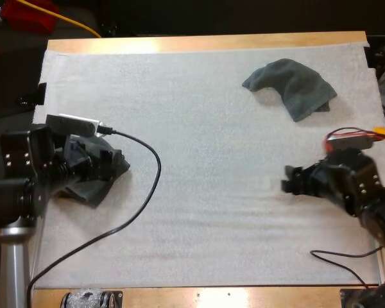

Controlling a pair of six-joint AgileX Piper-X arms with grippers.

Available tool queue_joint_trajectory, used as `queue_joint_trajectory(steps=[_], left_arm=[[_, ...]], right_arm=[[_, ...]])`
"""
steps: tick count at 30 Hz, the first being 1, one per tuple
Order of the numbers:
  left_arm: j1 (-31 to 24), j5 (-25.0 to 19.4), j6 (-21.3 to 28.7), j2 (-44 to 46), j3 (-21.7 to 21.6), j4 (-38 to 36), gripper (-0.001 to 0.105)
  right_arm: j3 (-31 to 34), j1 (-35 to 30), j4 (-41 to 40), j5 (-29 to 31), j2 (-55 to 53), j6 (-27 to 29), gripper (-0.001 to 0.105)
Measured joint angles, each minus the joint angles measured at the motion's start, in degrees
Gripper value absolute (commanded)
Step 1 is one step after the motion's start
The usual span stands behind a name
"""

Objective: Pick towel from pile, fold and stack

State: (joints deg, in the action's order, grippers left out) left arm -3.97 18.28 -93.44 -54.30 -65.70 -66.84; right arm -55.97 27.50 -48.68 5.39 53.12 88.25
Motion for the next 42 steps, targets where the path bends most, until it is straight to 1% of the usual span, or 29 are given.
queue_joint_trajectory(steps=[8,11,15,21,29,37,42], left_arm=[[0.0,-0.1,0.0,2.6,0.0,-3.3,0.07],[0.0,-0.1,0.7,3.4,0.0,-4.1,0.07],[0.0,-1.1,0.8,4.9,0.0,-5.9,0.07],[0.0,-1.1,0.8,8.8,0.0,-6.4,0.07],[0.0,-1.1,0.8,17.5,0.0,-6.4,0.07],[0.0,-1.1,0.8,26.6,0.0,-6.4,0.07],[0.0,-0.8,0.8,32.7,0.0,-6.4,0.07]], right_arm=[[0.0,-16.1,-5.3,-1.3,0.0,2.4,0.069],[0.0,-19.8,-6.7,-1.3,0.0,2.4,0.069],[0.0,-22.7,-7.6,-1.3,-1.8,2.5,0.069],[0.0,-24.5,-9.0,-0.4,-6.8,2.5,0.069],[0.0,-24.5,-10.3,3.0,-14.4,3.4,0.069],[0.0,-24.5,-10.5,3.0,-23.3,6.3,0.069],[0.0,-24.5,-10.5,3.1,-29.8,7.1,0.069]])
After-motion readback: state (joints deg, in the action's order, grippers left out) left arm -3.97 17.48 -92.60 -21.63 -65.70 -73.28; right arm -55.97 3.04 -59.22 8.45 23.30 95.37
